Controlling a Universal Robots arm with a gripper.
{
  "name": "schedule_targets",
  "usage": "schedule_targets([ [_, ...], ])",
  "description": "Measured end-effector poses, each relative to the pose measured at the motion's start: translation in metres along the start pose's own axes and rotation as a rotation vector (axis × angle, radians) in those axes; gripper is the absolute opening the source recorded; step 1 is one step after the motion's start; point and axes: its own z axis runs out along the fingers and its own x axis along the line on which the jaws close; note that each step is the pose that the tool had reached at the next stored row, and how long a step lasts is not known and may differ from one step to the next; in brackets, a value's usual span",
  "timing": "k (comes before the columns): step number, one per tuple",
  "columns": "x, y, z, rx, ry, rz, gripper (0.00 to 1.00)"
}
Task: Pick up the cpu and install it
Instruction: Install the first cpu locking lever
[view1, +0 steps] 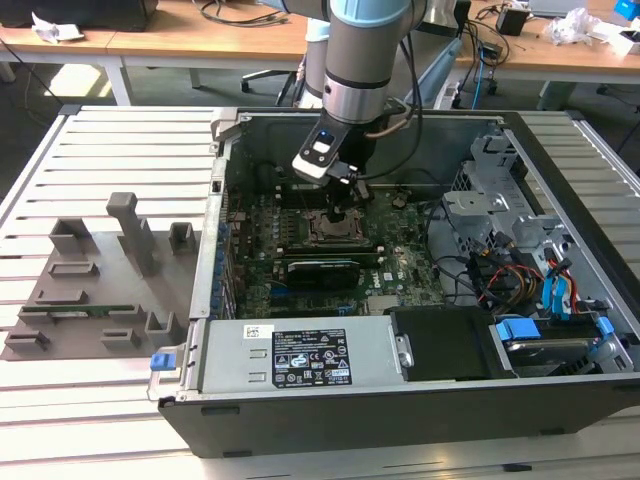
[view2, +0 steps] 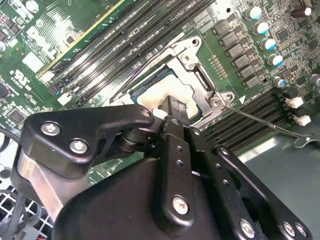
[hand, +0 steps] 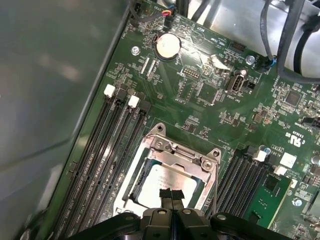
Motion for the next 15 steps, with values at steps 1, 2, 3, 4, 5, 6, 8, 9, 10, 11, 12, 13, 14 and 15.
schedule_targets([
  [1,0.0,0.0,0.0,-0.0005,-0.0006,-0.01,0.11],
  [2,0.0,0.0,0.0,-0.001,-0.0013,-0.021,0.11],
  [3,0.0,0.0,0.0,-0.0018,-0.0024,-0.038,0.11],
  [4,0.0,0.0,0.0,-0.0021,-0.0027,-0.044,0.11],
  [5,0.0,0.0,0.0,-0.0024,-0.0031,-0.05,0.11],
  [6,0.0,0.0,0.0,-0.0029,-0.0038,-0.06,0.11],
  [8,0.0,0.0,0.0,-0.0038,-0.005,-0.08,0.11],
  [9,0.0,0.0,0.0,-0.0046,-0.0059,-0.094,0.11],
  [10,0.0,0.0,0.0,-0.005,-0.0066,-0.105,0.11],
  [11,0.0,0.0,0.0,-0.0055,-0.0073,-0.116,0.11],
  [12,0.0,0.0,0.0,-0.006,-0.0079,-0.124,0.11],
  [13,0.0,0.0,0.0,-0.0062,-0.0082,-0.129,0.11],
  [14,0.0,0.0,0.0,-0.0065,-0.0086,-0.136,0.11],
  [15,0.0,0.0,0.0,-0.007,-0.0092,-0.146,0.11],
])
